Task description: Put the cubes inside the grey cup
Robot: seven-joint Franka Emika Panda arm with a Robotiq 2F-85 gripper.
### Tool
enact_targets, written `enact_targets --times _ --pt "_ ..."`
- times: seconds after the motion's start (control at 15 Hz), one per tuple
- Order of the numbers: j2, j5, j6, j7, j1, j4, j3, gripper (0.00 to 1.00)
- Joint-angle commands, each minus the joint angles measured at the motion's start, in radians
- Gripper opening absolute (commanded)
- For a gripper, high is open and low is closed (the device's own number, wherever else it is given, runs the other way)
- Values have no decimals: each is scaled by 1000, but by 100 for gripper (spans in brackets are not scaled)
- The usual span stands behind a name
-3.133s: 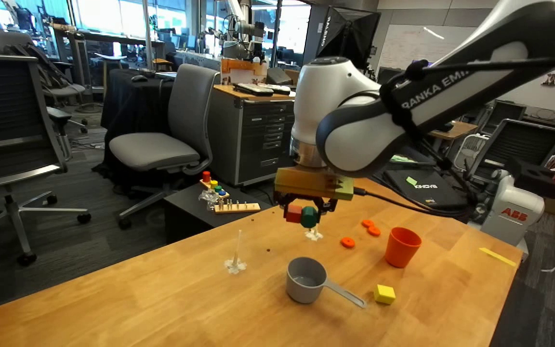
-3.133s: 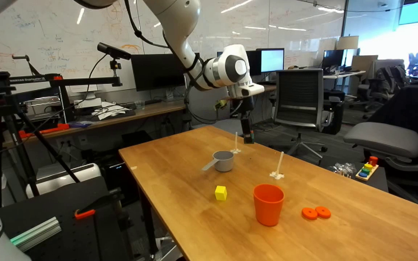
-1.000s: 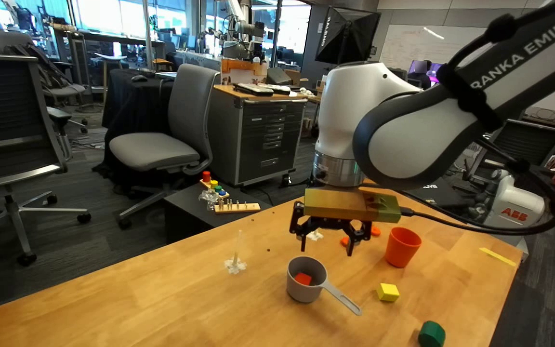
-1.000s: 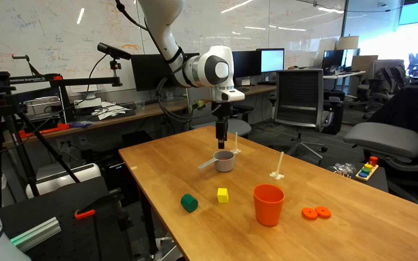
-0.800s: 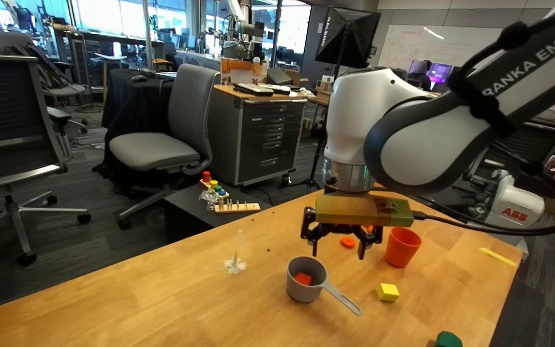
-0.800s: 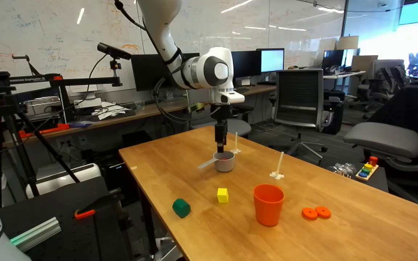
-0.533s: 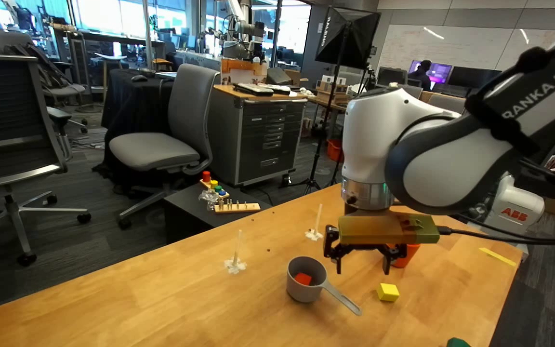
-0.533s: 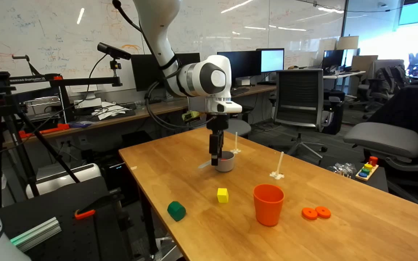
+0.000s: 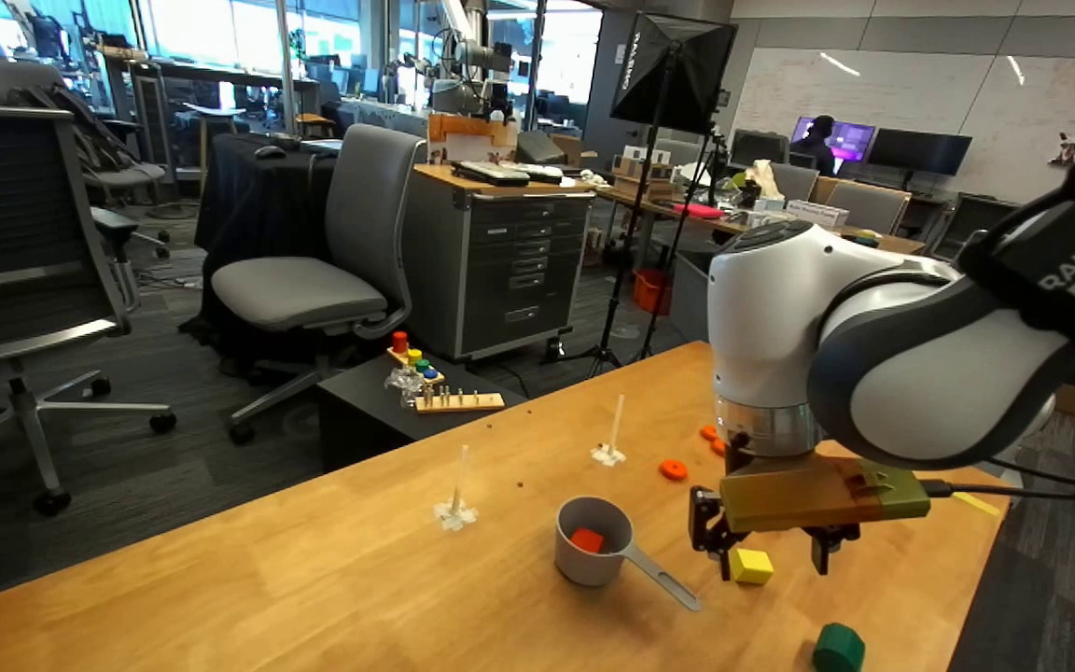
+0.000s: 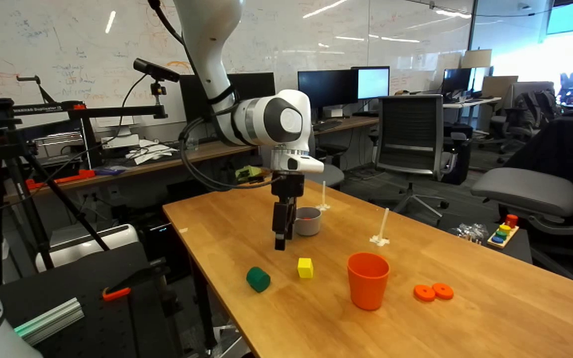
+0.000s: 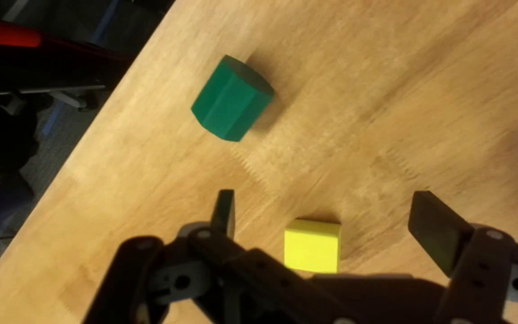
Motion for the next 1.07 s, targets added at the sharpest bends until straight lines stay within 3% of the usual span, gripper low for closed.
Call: enact_targets --times 0.0,0.47,1.0 --pt "-82 -15 -38 28 5 -93 0 100" --pt "-145 -34 -39 43 4 -225 3 100" --pt "-110 -109 25 115 12 -265 -1 100"
